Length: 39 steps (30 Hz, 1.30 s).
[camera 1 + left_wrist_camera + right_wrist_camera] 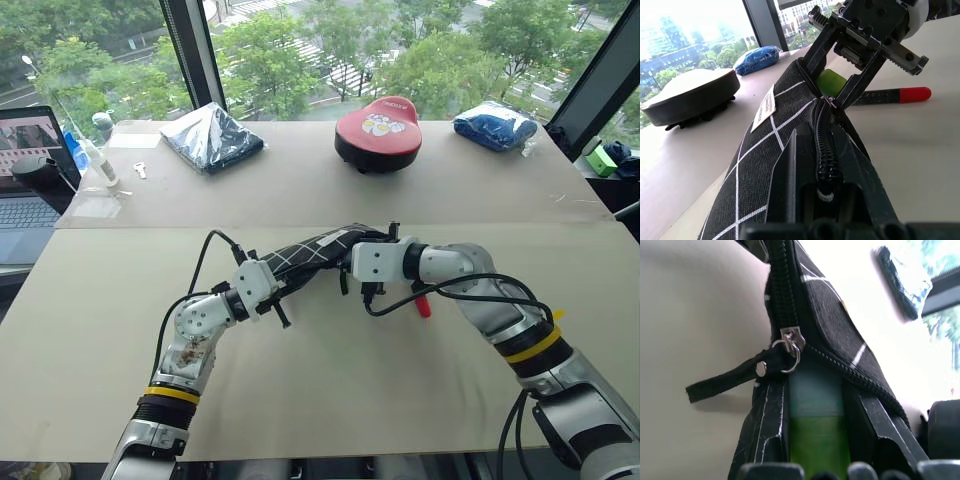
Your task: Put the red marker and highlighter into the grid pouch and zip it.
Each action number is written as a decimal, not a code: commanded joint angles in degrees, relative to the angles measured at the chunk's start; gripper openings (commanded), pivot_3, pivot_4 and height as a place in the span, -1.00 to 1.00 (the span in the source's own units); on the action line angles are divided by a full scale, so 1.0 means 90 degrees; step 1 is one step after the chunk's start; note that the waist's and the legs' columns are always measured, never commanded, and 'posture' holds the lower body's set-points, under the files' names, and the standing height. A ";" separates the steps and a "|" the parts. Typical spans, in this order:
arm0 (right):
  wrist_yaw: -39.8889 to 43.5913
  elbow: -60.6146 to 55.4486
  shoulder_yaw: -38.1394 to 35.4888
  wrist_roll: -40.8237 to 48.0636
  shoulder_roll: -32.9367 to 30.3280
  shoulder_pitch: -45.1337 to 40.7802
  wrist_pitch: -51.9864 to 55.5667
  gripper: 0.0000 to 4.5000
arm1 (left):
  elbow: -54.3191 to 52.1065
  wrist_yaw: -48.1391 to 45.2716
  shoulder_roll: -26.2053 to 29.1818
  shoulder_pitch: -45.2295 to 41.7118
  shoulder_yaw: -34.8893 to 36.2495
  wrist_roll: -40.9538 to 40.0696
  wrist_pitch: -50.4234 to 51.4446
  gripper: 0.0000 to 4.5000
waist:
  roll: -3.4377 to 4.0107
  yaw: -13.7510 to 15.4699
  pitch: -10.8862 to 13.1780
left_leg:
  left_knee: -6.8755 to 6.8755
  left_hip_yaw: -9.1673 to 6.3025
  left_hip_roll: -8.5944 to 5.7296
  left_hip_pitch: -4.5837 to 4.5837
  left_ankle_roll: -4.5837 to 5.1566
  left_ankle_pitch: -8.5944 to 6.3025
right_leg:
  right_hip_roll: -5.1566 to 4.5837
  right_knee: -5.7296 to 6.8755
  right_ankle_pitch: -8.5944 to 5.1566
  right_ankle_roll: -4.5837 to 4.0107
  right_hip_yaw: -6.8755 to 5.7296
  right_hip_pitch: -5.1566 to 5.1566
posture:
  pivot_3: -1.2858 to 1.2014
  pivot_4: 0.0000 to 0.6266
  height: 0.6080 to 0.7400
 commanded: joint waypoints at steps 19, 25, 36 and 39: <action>0.2191 -0.1656 -0.3642 0.4410 -0.1309 0.1124 0.4256 0.39 | -0.0265 0.0015 -0.0053 -0.0033 -0.0028 -0.0081 -0.0120 -1.00 | -0.0002 0.0043 0.0001 | 0.0000 -0.0003 0.0008 -0.0003 0.0060 -0.0036 | -0.0011 -0.0004 0.0000 -0.0001 0.0000 0.0004 | 0.03 -0.52 1.00; 0.0940 -0.2178 -0.3629 0.3885 -0.1532 0.1902 0.5094 0.39 | -0.0272 0.0023 -0.0034 0.0005 -0.0001 -0.0093 -0.0124 -1.00 | -0.0001 0.0009 0.0001 | -0.0001 -0.0002 0.0022 0.0003 0.0060 -0.0041 | -0.0012 -0.0014 0.0003 -0.0005 0.0000 0.0003 | 0.03 -0.52 1.00; -0.1013 -0.2284 -0.3060 0.3474 -0.0555 0.1602 0.6838 0.39 | -0.0282 0.0053 -0.0085 0.0013 -0.0036 -0.0072 -0.0098 -1.00 | -0.0001 0.0047 0.0001 | -0.0001 -0.0002 0.0018 -0.0005 0.0026 -0.0020 | -0.0014 -0.0013 0.0007 -0.0009 -0.0001 -0.0004 | 0.03 -0.52 1.00; -0.1210 -0.2267 -0.2901 0.3383 -0.0440 0.1535 0.6948 0.39 | -0.0314 0.0079 -0.0106 0.0048 -0.0049 -0.0061 -0.0086 -1.00 | -0.0001 0.0029 0.0001 | 0.0000 -0.0001 0.0014 -0.0006 0.0028 -0.0021 | -0.0013 -0.0017 0.0008 -0.0007 0.0000 -0.0001 | 0.03 -0.52 1.00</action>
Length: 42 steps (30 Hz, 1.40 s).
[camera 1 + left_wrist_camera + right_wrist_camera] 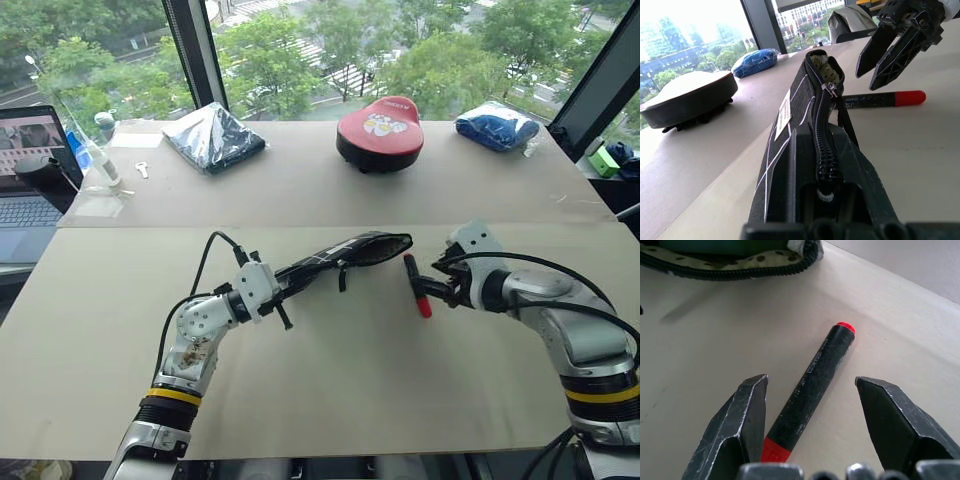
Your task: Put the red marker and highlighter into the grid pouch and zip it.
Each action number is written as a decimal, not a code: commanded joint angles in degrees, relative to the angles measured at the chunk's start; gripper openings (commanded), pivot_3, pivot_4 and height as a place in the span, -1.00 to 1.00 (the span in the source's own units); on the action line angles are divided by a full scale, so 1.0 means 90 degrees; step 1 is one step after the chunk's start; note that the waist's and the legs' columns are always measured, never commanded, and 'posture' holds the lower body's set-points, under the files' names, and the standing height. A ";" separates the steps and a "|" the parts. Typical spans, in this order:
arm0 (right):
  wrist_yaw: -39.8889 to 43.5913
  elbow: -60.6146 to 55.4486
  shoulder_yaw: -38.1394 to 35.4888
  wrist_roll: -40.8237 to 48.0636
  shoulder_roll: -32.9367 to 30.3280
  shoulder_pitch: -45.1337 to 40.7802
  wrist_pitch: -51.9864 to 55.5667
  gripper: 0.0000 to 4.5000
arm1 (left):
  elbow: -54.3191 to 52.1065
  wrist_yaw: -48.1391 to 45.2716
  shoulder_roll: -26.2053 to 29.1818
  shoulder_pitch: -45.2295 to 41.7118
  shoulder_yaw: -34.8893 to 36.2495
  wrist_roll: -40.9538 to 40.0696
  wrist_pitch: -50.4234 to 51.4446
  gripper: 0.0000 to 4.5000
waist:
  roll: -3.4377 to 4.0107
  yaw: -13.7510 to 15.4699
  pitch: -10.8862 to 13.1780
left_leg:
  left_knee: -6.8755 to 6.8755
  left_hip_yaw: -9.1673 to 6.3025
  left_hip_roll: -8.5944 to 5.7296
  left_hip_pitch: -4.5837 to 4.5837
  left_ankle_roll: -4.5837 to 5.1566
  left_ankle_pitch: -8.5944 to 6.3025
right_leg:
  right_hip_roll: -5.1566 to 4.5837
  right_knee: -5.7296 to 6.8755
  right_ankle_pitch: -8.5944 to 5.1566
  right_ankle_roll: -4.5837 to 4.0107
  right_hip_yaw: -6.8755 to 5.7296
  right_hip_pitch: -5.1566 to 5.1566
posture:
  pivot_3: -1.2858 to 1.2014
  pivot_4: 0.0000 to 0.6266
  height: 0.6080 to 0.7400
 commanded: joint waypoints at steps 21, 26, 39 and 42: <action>-0.0746 0.0871 0.0186 -0.0376 0.0495 0.0327 -0.0243 -0.56 | -0.0331 0.0230 -0.0045 0.0048 0.0013 -0.0038 -0.0057 -1.00 | 0.0000 0.0000 -0.0001 | 0.0001 -0.0006 -0.0004 0.0055 0.0038 -0.0021 | 0.0012 -0.0015 -0.0001 0.0007 -0.0009 0.0072 | 0.03 -0.52 1.00; -0.0746 0.0815 0.0067 -0.0361 0.0449 0.0363 -0.0352 -0.77 | -0.0311 0.0214 -0.0044 0.0019 0.0005 -0.0039 -0.0064 -1.00 | 0.0000 0.0003 -0.0001 | 0.0001 -0.0010 -0.0004 0.0057 0.0041 -0.0022 | 0.0012 -0.0038 0.0004 0.0015 -0.0013 0.0084 | 0.03 -0.52 1.00; 0.1299 -0.0085 -0.0564 -0.0608 -0.1769 0.0140 -0.3403 -0.77 | -0.0208 0.0115 -0.0022 -0.0064 0.0001 -0.0076 -0.0072 -1.00 | 0.0012 -0.0030 0.0005 | -0.0005 -0.0005 0.0002 0.0040 0.0036 -0.0020 | 0.0028 -0.0055 0.0005 0.0027 -0.0011 0.0069 | 0.03 -0.52 1.00; 0.1549 -0.0161 -0.0316 -0.0964 -0.2149 -0.0019 -0.3953 -0.77 | -0.0197 0.0093 -0.0017 -0.0062 0.0007 -0.0089 -0.0079 -1.00 | 0.0010 -0.0056 0.0005 | -0.0004 0.0000 0.0009 0.0047 0.0041 -0.0024 | 0.0032 -0.0056 0.0004 0.0026 -0.0005 0.0074 | 0.03 -0.52 1.00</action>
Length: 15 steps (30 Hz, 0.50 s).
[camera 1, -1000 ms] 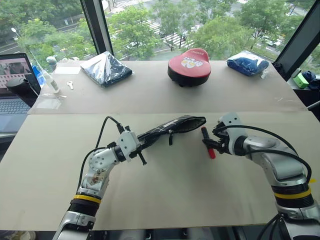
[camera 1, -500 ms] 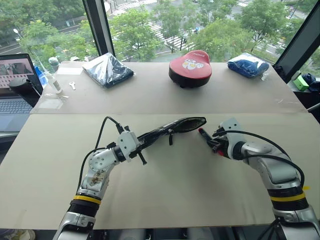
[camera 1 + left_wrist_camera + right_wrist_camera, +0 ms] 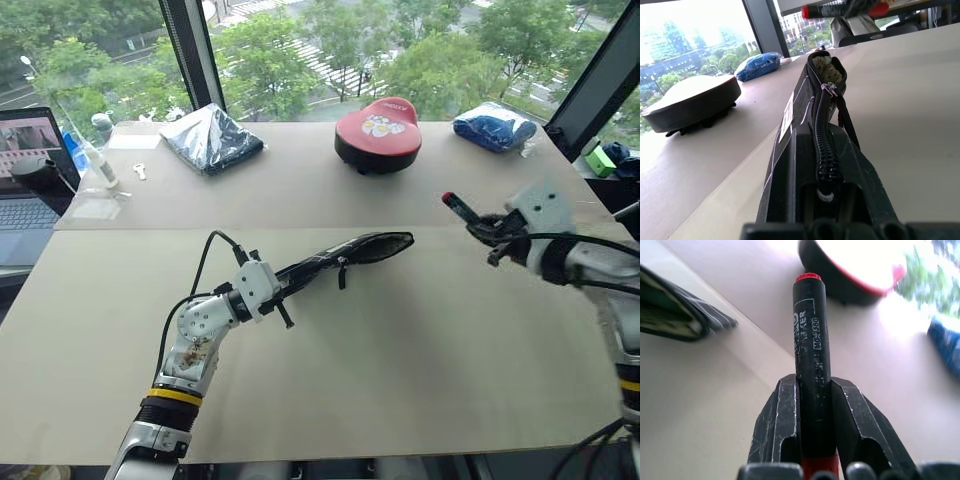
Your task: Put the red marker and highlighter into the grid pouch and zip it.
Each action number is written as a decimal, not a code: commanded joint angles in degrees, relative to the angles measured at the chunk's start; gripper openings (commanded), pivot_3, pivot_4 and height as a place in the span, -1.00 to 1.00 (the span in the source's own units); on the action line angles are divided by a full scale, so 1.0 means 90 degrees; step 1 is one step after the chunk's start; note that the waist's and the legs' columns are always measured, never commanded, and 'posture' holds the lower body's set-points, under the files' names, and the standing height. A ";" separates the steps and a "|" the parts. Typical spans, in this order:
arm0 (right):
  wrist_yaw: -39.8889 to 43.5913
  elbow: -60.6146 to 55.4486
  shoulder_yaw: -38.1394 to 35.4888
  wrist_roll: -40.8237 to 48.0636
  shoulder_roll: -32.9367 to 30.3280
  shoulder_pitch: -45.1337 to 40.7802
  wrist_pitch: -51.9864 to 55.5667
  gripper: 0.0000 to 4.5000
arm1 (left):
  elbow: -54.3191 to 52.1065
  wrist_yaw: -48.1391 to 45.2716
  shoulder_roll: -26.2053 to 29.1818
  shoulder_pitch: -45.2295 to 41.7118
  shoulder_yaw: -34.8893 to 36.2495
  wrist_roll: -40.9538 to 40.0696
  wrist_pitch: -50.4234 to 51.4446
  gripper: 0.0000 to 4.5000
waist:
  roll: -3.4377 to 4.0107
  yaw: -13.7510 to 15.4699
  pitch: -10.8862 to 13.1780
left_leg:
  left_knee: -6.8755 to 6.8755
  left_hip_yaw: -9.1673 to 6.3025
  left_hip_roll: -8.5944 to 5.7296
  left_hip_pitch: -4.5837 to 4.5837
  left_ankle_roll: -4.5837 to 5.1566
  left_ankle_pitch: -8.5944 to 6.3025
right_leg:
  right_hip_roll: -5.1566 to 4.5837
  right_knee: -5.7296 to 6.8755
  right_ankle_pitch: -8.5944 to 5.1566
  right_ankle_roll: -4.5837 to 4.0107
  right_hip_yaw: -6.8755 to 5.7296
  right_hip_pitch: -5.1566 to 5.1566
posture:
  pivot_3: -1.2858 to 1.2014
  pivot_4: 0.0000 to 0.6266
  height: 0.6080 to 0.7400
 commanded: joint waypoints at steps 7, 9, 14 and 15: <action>0.0704 -0.0384 0.0740 -0.0915 -0.0491 -0.0149 -0.1212 -0.77 | -0.0115 -0.0032 -0.0005 -0.0090 0.0043 -0.0081 -0.0086 -1.00 | -0.0002 0.0051 0.0002 | 0.0002 -0.0002 -0.0003 -0.0003 0.0001 -0.0001 | -0.0017 0.0002 0.0001 -0.0001 -0.0001 -0.0004 | 0.03 -0.52 1.00; 0.0729 -0.0345 0.0906 -0.1086 -0.0435 -0.0141 -0.1355 -0.77 | -0.0138 -0.0021 -0.0016 -0.0079 0.0027 -0.0070 -0.0079 -1.00 | -0.0003 0.0052 0.0002 | 0.0004 -0.0001 -0.0005 -0.0006 -0.0010 0.0005 | -0.0023 0.0001 0.0001 -0.0001 -0.0001 -0.0005 | 0.03 -0.52 1.00; 0.0790 -0.0376 0.1044 -0.1231 -0.0284 -0.0169 -0.1435 -0.77 | -0.0162 -0.0020 -0.0020 -0.0055 0.0018 -0.0066 -0.0076 -1.00 | -0.0003 0.0044 0.0002 | 0.0004 -0.0001 -0.0005 -0.0008 -0.0034 0.0018 | -0.0025 0.0002 0.0001 -0.0001 -0.0001 -0.0010 | 0.03 -0.52 1.00; 0.0827 -0.0413 0.1119 -0.1261 -0.0249 -0.0184 -0.1465 -0.77 | -0.0162 -0.0027 -0.0017 -0.0053 0.0019 -0.0070 -0.0080 -1.00 | -0.0003 0.0045 0.0002 | 0.0004 -0.0001 -0.0004 -0.0008 -0.0035 0.0019 | -0.0025 0.0002 0.0001 -0.0001 -0.0001 -0.0010 | 0.03 -0.52 1.00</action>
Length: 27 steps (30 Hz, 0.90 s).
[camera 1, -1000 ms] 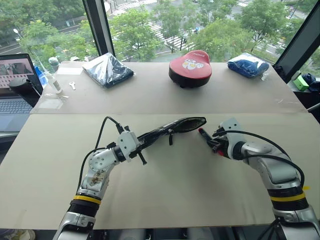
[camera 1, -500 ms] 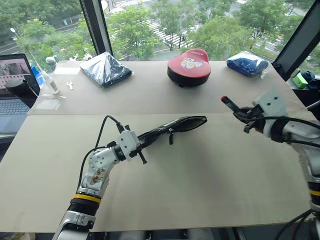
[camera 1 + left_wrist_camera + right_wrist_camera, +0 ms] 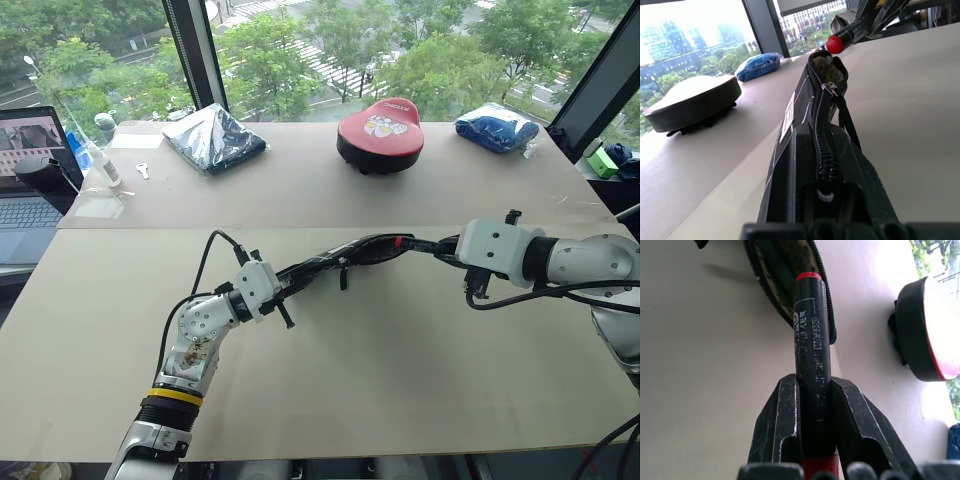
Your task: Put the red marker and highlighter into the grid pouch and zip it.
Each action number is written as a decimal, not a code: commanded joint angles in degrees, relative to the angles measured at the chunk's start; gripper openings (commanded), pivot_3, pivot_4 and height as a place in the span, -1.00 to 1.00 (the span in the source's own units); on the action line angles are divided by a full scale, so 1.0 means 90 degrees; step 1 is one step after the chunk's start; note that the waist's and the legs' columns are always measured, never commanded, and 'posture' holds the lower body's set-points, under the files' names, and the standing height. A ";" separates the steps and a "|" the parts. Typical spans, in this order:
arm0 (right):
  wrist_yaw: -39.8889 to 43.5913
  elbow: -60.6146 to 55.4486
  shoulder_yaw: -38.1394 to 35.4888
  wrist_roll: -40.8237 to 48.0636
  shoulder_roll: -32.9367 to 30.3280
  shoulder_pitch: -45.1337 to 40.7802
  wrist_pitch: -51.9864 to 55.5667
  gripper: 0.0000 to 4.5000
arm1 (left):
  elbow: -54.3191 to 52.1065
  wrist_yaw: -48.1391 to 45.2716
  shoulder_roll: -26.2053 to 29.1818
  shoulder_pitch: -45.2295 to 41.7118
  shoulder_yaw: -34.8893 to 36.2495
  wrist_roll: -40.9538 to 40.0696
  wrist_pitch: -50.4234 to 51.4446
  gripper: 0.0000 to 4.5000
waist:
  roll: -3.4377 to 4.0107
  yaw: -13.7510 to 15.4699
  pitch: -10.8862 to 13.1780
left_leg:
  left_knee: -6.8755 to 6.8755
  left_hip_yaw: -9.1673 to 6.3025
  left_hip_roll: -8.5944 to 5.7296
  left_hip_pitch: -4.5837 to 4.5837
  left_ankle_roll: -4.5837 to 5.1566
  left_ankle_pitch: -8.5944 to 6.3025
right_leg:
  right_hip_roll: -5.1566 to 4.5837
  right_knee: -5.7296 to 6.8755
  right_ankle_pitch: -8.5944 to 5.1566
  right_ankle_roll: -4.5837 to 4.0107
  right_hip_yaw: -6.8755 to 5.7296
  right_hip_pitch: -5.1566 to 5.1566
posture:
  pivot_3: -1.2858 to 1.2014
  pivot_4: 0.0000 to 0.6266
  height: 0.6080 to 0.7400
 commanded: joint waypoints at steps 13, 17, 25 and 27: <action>0.0040 0.1253 0.1606 -0.1597 0.1177 -0.1348 -0.1746 -0.77 | -0.0103 -0.0090 -0.0026 -0.0136 -0.0057 -0.0084 -0.0091 -1.00 | 0.0000 -0.0006 0.0000 | 0.0000 0.0001 -0.0007 -0.0005 -0.0007 0.0004 | 0.0002 0.0002 0.0001 -0.0002 -0.0002 -0.0008 | 0.03 -0.52 1.00; -0.0161 0.1799 0.1907 -0.2003 0.1553 -0.1662 -0.2544 -0.77 | -0.0113 -0.0076 -0.0031 -0.0136 -0.0061 -0.0078 -0.0076 -1.00 | 0.0000 -0.0021 0.0000 | 0.0000 0.0001 -0.0012 -0.0008 -0.0007 0.0004 | 0.0002 0.0000 0.0001 -0.0001 -0.0002 -0.0008 | 0.03 -0.52 1.00; -0.0513 0.2203 0.1847 -0.1833 0.2782 -0.1680 -0.2786 0.23 | -0.0139 0.0004 -0.0046 -0.0109 -0.0028 -0.0068 -0.0064 -1.00 | 0.0000 -0.0017 0.0000 | -0.0003 0.0001 -0.0004 -0.0006 -0.0024 0.0015 | 0.0015 0.0004 0.0001 -0.0002 -0.0002 -0.0010 | 0.03 -0.52 1.00; -0.0374 0.2089 0.1693 -0.1464 0.2951 -0.1582 -0.2516 0.59 | -0.0142 0.0010 -0.0044 -0.0107 -0.0027 -0.0068 -0.0065 -1.00 | 0.0000 -0.0008 0.0000 | -0.0001 -0.0001 -0.0007 -0.0011 -0.0023 0.0015 | 0.0013 0.0003 0.0001 -0.0002 -0.0004 -0.0009 | 0.03 -0.52 1.00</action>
